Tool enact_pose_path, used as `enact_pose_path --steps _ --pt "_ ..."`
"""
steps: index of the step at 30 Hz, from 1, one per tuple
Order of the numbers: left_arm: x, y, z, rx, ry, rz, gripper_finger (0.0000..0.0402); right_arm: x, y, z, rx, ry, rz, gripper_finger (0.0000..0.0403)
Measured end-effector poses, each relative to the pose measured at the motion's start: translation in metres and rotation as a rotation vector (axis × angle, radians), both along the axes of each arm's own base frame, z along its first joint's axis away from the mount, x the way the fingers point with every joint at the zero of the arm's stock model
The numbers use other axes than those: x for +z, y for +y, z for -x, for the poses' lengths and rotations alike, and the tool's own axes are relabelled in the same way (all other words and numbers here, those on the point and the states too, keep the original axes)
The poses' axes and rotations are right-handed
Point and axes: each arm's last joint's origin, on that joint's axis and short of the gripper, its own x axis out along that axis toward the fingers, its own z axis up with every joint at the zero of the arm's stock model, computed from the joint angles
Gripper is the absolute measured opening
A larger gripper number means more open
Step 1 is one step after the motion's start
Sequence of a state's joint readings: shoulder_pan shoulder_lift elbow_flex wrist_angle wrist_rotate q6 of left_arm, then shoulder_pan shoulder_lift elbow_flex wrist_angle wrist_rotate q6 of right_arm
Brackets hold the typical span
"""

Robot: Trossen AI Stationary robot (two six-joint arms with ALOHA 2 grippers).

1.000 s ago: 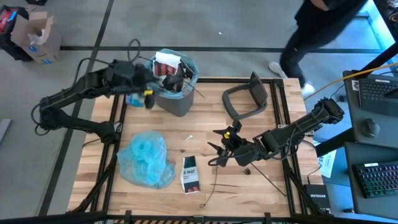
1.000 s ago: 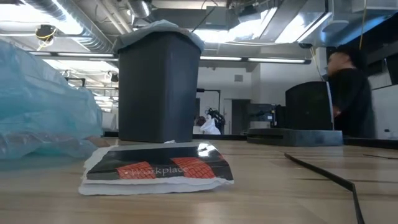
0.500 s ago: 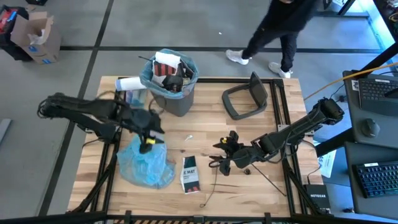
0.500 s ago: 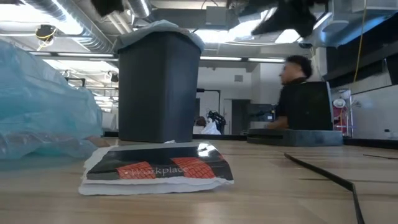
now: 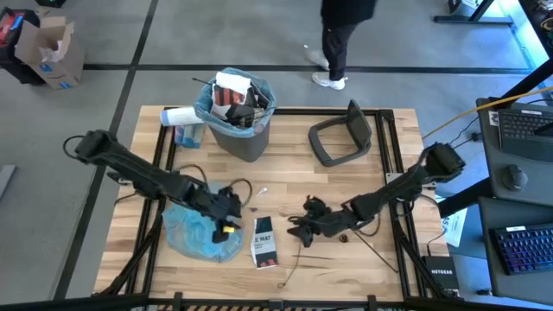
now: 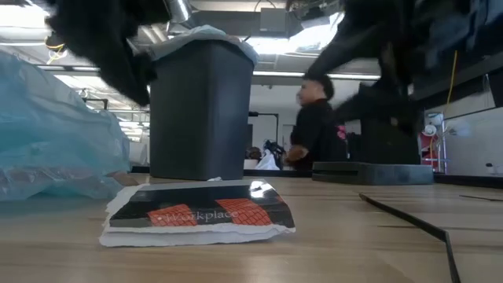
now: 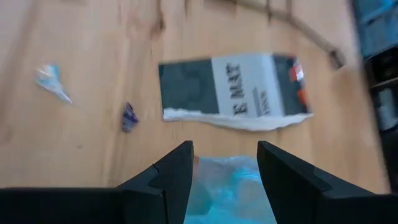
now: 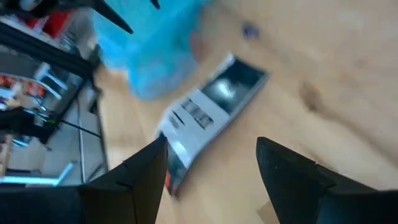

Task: Pick and place trash into bin
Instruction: Put the white paper into the trash bin

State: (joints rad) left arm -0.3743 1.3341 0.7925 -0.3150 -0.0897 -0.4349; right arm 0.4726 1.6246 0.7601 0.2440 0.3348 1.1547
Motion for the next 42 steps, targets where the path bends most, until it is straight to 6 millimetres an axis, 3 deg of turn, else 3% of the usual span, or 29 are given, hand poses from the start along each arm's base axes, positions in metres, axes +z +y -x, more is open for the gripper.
enact_pose_path --steps 5,11,27,31,37,42 --pt "-0.029 -0.008 -0.02 -0.026 0.022 -0.032 0.017 -0.029 0.003 -0.027 0.029 0.108 -0.062 0.0237" --pt "-0.05 -0.016 -0.038 -0.06 -0.02 -0.033 0.017 -0.052 0.004 -0.056 0.085 0.186 -0.123 0.0237" --pt "-0.101 -0.025 -0.053 -0.052 0.037 -0.043 0.0171 -0.064 0.008 -0.091 0.155 0.106 -0.105 0.0234" --pt "-0.097 -0.025 -0.054 -0.038 0.016 -0.043 0.0171 -0.062 0.007 -0.093 0.168 0.073 -0.063 0.0187" --pt "-0.085 -0.023 -0.052 -0.042 -0.001 -0.056 0.0171 -0.059 0.007 -0.094 0.197 0.044 -0.014 0.0022" --pt "-0.054 -0.018 -0.039 -0.029 0.011 -0.053 0.0167 -0.037 0.007 -0.094 0.234 0.076 0.053 0.0013"
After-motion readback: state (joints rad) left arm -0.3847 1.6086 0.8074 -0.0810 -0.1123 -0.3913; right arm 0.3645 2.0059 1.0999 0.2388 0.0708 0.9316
